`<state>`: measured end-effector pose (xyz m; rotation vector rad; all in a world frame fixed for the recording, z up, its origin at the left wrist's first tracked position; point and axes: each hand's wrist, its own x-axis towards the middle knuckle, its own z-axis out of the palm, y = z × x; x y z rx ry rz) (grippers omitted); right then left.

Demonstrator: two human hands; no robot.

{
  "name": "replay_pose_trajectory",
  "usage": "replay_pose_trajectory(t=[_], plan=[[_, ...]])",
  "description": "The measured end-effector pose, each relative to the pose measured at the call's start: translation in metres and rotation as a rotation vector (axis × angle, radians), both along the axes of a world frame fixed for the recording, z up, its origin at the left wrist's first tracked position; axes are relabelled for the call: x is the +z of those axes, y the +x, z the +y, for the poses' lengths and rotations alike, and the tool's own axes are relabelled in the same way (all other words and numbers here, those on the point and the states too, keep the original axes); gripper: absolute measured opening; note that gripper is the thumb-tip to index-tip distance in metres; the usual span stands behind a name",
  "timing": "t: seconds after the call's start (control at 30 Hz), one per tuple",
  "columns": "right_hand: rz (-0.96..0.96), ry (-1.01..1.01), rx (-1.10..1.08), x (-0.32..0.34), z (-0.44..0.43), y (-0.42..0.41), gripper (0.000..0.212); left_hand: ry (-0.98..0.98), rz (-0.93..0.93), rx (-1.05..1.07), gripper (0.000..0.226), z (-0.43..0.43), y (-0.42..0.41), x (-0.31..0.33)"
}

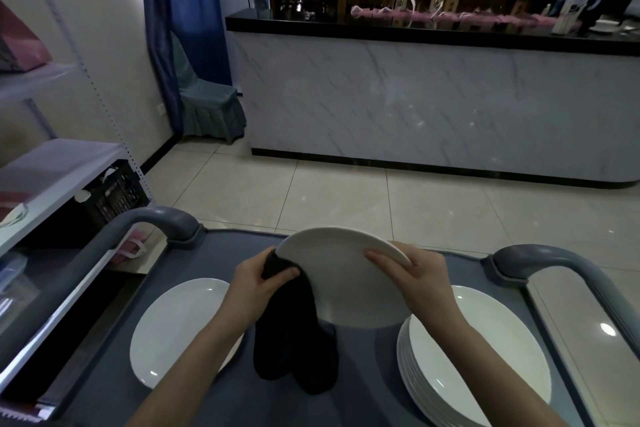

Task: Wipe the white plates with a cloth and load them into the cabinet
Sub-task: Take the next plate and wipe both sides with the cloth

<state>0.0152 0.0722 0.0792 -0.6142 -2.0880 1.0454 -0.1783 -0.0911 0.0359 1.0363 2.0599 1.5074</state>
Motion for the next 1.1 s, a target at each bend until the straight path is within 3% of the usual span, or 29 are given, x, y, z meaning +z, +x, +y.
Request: replay_pose_trajectory(t=[0.1,0.23,0.33,0.43,0.57,0.63,0.7,0.77,0.87,0.93,1.1], plan=[[-0.026,0.042,0.030,0.003,0.006,0.000,0.007,0.013,0.091,-0.029,0.027,0.000,0.000,0.010],[-0.106,0.234,0.152,0.000,-0.001,-0.004,0.009,0.017,0.235,-0.159,0.036,0.007,0.007,0.027],[-0.080,0.232,0.153,-0.003,-0.005,-0.003,0.010,0.038,0.232,-0.192,0.038,0.013,0.013,0.034],[0.005,0.066,0.100,-0.006,-0.003,0.002,0.014,0.088,0.186,-0.139,0.043,0.012,0.014,0.032],[0.108,-0.246,-0.051,-0.016,-0.006,0.007,0.046,0.128,-0.108,-0.022,0.027,0.007,0.015,0.017],[0.069,-0.305,-0.048,-0.022,-0.005,0.009,0.046,0.129,-0.114,-0.014,0.026,0.006,0.016,0.010],[-0.060,-0.229,-0.003,-0.018,0.003,0.013,0.033,0.127,-0.011,-0.035,0.027,0.004,0.017,0.006],[-0.192,-0.055,0.100,-0.007,0.012,0.015,0.029,0.105,0.111,-0.054,0.022,0.003,0.019,0.005],[-0.407,0.194,0.293,0.004,0.008,0.005,0.005,0.056,0.277,-0.180,0.016,0.010,0.029,0.008],[-0.505,0.372,0.293,-0.003,-0.001,-0.004,0.019,0.039,0.350,-0.235,0.020,0.014,0.036,0.008],[-0.327,0.387,0.281,-0.016,-0.009,0.001,0.024,0.034,0.258,-0.207,0.017,0.007,0.034,0.000]])
